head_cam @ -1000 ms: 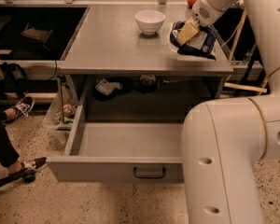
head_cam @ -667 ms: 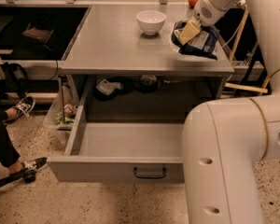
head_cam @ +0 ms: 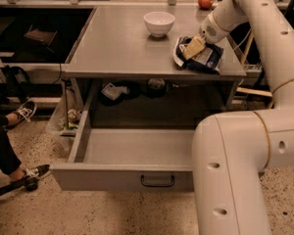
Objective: Pick blue chip bag from top drawer and place on counter
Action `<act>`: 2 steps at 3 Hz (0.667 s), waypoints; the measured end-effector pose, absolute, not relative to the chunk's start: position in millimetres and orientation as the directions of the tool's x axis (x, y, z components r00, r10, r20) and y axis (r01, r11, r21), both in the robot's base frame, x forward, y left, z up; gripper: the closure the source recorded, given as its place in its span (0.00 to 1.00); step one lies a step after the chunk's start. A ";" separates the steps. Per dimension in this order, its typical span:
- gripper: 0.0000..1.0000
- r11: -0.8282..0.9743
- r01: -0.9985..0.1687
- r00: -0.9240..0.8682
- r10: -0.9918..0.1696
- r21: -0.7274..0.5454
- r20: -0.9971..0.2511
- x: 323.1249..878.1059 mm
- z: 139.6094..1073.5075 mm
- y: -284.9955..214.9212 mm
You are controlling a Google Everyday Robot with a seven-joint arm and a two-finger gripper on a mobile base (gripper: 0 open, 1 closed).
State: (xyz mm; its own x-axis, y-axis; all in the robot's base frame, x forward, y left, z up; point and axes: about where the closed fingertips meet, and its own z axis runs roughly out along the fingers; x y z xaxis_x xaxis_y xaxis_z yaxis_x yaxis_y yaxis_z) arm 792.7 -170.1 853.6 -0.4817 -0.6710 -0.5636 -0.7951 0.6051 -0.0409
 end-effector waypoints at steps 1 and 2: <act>1.00 0.607 -0.794 -0.487 -0.665 -0.030 -0.567 792.3 850.4 -169.4; 0.81 0.606 -0.795 -0.485 -0.665 -0.032 -0.568 791.9 853.4 -168.3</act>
Offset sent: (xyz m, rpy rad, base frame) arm 0.0008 0.0001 -0.0035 0.0094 0.0071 -0.0025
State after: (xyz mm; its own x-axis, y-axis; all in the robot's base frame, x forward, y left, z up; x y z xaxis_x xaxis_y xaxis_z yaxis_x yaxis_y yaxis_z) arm 791.9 -168.3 853.4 -0.4848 -0.6652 -0.5678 -0.7945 0.6064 -0.0320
